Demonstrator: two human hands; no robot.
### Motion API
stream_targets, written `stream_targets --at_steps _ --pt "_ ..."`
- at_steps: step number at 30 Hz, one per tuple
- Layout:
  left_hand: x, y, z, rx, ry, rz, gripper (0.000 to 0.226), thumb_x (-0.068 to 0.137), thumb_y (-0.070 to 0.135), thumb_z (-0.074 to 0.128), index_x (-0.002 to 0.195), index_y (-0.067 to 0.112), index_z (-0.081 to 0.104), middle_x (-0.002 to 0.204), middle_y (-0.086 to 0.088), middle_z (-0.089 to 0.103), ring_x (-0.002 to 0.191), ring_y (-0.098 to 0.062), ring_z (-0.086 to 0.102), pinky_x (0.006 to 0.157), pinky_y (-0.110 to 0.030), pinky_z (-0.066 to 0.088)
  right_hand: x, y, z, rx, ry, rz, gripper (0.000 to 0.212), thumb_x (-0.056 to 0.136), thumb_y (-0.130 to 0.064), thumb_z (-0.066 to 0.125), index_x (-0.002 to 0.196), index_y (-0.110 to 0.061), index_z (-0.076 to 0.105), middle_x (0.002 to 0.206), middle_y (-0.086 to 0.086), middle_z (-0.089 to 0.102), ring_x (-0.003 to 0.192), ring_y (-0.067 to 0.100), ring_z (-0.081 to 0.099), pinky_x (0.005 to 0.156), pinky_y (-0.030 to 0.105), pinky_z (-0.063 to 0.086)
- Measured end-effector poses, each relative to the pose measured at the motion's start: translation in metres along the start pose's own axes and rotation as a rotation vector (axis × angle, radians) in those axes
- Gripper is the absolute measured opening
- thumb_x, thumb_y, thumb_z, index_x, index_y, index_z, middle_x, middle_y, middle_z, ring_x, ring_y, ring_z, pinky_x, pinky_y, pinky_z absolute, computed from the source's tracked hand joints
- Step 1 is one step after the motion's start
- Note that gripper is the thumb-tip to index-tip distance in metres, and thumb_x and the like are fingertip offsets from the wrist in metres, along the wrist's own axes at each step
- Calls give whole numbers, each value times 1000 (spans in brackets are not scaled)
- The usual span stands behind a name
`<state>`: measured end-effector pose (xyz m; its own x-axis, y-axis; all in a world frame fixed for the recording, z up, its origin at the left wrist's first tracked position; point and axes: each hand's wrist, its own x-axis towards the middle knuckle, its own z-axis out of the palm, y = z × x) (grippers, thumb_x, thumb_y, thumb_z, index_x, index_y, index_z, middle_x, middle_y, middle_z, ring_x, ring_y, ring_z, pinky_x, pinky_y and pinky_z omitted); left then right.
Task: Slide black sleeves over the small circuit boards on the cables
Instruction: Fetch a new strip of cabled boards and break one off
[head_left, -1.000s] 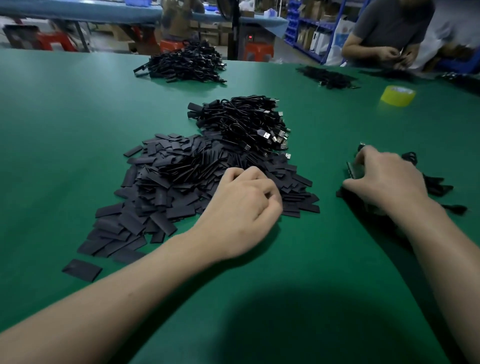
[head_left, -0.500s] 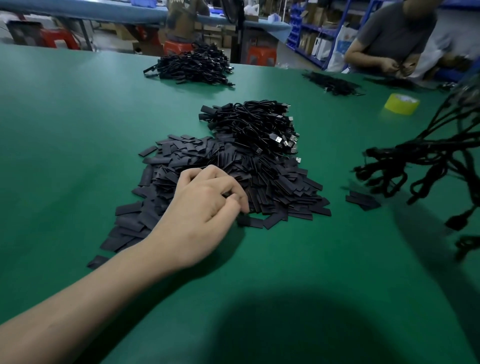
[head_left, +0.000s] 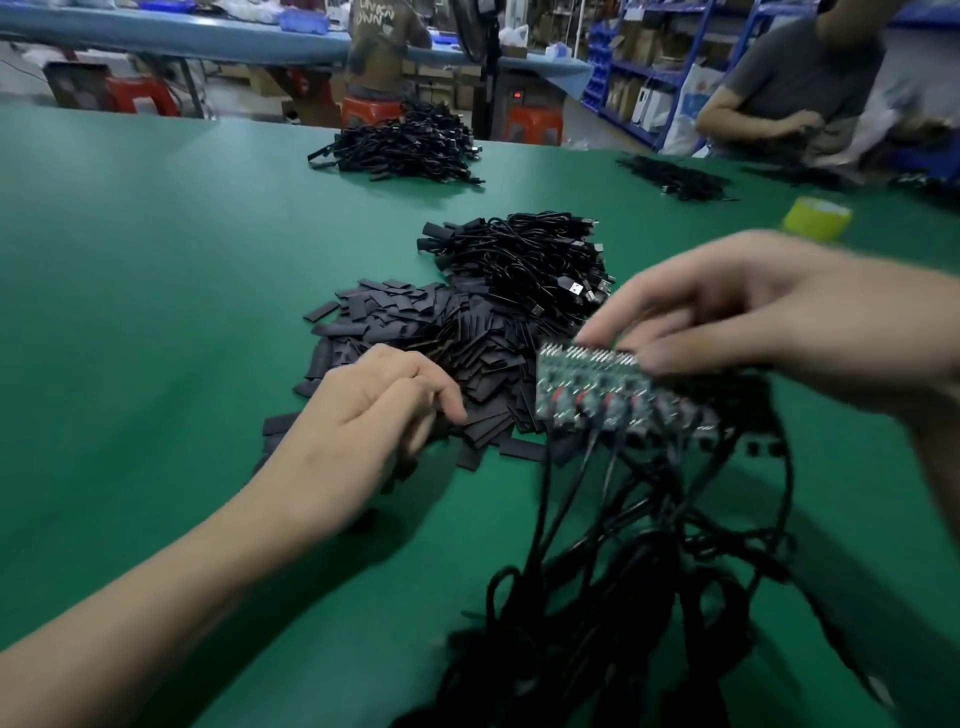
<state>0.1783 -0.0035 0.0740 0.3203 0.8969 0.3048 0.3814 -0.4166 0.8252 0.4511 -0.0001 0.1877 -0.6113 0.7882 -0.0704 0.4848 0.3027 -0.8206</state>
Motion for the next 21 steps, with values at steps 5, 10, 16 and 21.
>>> stream_targets --at_steps 5,10,16,21 --pt "-6 -4 4 -28 -16 -46 56 96 11 40 54 41 61 83 -18 65 90 -16 55 73 -20 41 41 52 32 54 -21 122 31 97 6 60 108 -18 76 86 6 71 80 12 61 78 17 47" --pt "-5 -10 9 108 79 -27 36 91 18 41 65 31 61 68 8 61 90 -11 55 82 -26 38 52 76 64 -49 62 86 32 101 -3 58 113 -28 73 103 -1 76 99 21 70 91 33 53" --pt "-4 -18 13 303 203 31 49 100 41 41 52 31 49 88 13 63 99 -11 53 92 -46 38 51 79 89 -176 222 -2 35 101 -7 56 114 -34 73 105 -13 74 96 9 69 90 38 53" --pt "-9 -25 11 374 141 -13 34 85 65 52 69 36 61 87 19 63 96 -7 54 85 -34 40 47 78 99 -184 308 -26 37 99 -4 57 114 -35 73 107 -23 73 101 3 69 91 31 51"
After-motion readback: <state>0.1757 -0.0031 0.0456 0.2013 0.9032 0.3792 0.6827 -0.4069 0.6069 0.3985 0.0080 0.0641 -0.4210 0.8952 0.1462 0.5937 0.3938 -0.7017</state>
